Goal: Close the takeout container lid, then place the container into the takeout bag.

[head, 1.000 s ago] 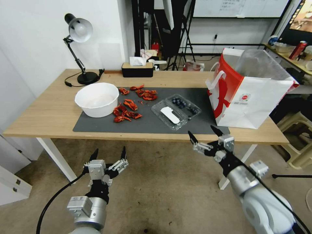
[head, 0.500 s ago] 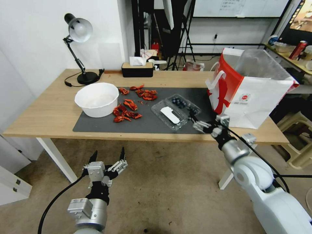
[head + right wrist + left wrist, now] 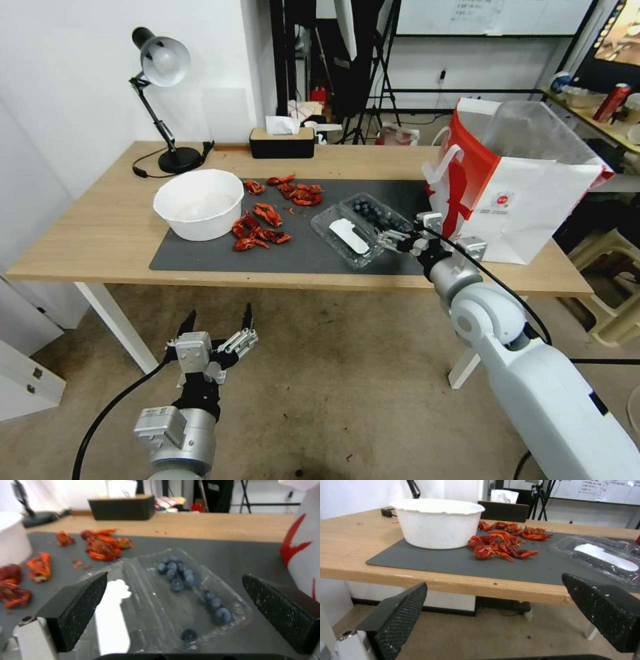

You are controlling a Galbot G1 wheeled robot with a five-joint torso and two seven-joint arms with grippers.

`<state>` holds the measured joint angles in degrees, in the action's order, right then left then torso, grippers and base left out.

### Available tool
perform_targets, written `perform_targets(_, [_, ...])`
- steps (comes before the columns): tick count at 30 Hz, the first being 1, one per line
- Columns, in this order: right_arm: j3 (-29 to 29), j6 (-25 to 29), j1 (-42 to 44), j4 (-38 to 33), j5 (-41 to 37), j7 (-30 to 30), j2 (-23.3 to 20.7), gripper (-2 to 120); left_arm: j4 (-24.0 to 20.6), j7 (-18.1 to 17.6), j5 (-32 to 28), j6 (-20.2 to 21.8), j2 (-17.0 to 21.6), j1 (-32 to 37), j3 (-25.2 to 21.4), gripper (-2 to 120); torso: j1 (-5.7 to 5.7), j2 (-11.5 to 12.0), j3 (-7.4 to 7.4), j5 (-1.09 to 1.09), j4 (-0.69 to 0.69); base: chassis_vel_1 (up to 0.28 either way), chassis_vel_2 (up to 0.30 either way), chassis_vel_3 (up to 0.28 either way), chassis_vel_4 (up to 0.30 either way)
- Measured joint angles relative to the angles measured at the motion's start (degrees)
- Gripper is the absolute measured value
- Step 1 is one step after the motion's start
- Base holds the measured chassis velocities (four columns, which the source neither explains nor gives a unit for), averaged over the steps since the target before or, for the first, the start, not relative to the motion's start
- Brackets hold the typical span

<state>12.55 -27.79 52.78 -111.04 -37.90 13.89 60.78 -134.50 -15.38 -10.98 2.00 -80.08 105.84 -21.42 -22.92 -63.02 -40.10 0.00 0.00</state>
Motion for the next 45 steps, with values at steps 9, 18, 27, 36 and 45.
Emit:
perform_targets(9, [-2.6, -7.0, -5.6, 1.6, 1.0, 7.9, -0.2, 100, 0.6, 0.0, 0.0, -0.4, -0.1, -0.1, 0.0, 100, 0.0, 0.0, 0.0, 0.0, 0.0, 0.0, 0.0, 0.0, 0.0])
perform_targets(18, [-4.0, -10.0, -8.5, 2.9, 1.9, 11.3, -0.6, 100, 0.7, 0.0, 0.0, -0.4, -0.1, -0.1, 0.0, 100, 0.0, 0.0, 0.0, 0.0, 0.0, 0.0, 0.0, 0.0, 0.0])
perform_targets(27, [-6.6, -14.3, -14.7, 6.6, 1.9, 14.4, -0.3, 100, 0.3, -0.2, 0.3, -0.5, -0.3, 0.7, 0.1, 100, 0.0, 0.0, -0.01, 0.0, 0.01, 0.0, 0.0, 0.0, 0.0])
perform_targets(36, [-8.5, -14.3, -16.6, 10.3, 2.2, 13.6, -1.4, 100, 0.5, -0.2, 1.4, -1.3, -2.1, 0.6, 0.8, 100, 0.01, 0.0, 0.0, 0.01, 0.01, 0.0, 0.0, 0.0, 0.0])
perform_targets(45, [-9.4, -14.2, -16.8, 11.9, 1.7, 10.3, -3.6, 100, -0.2, -0.3, 1.1, -1.3, -2.0, -0.2, 0.6, 100, 0.0, 0.0, 0.0, 0.01, 0.0, 0.0, 0.0, 0.0, 0.0])
